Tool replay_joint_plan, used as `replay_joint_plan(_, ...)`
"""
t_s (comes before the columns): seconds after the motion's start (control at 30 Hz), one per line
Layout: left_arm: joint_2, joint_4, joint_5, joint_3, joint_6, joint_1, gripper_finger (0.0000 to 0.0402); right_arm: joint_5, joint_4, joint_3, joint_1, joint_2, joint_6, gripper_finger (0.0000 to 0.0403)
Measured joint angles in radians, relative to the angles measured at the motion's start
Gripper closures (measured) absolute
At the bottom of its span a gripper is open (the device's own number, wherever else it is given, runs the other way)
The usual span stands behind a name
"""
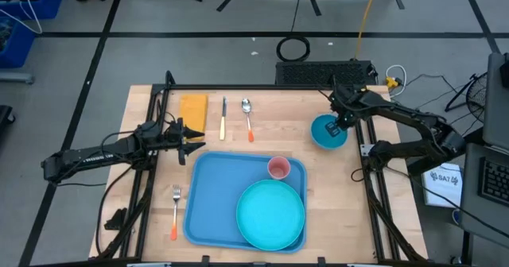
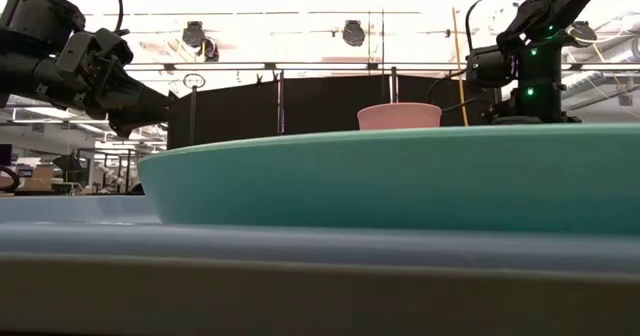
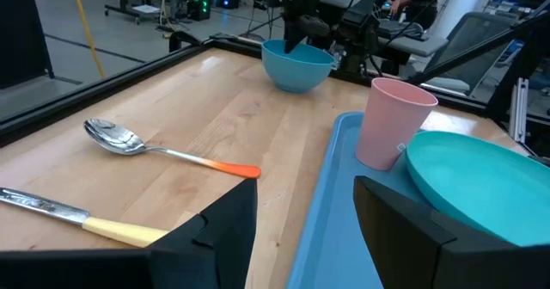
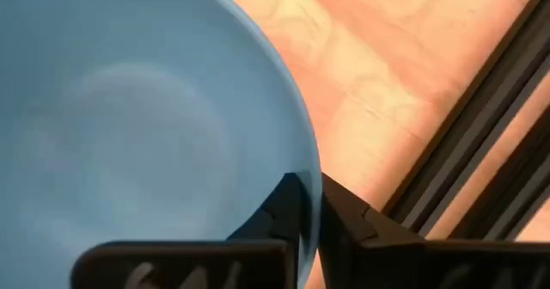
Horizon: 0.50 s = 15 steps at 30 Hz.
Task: Set up tray
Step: Put the blue bowl on top of the light blue plate
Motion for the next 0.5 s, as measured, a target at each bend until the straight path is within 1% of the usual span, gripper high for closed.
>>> replay_joint_plan(0.13, 0.000, 0.000, 0.000, 0.000, 0.001, 0.000, 0.0201, -0.005, -0.001, -0.001, 0.001, -0.055, -0.006, 0.0399)
replay_joint_plan(0.3, 0.000, 0.000, 0.000, 0.000, 0.004, 0.000, 0.0201, -0.019, 0.007, -0.004, 0.011, -0.200, -0.014, 0.0401)
replay_joint_plan(0.5, 0.000, 0.000, 0.000, 0.000, 0.004, 0.000, 0.0201, -0.225, 0.157, -0.005, 0.080, -0.405, 0.049, 0.0402)
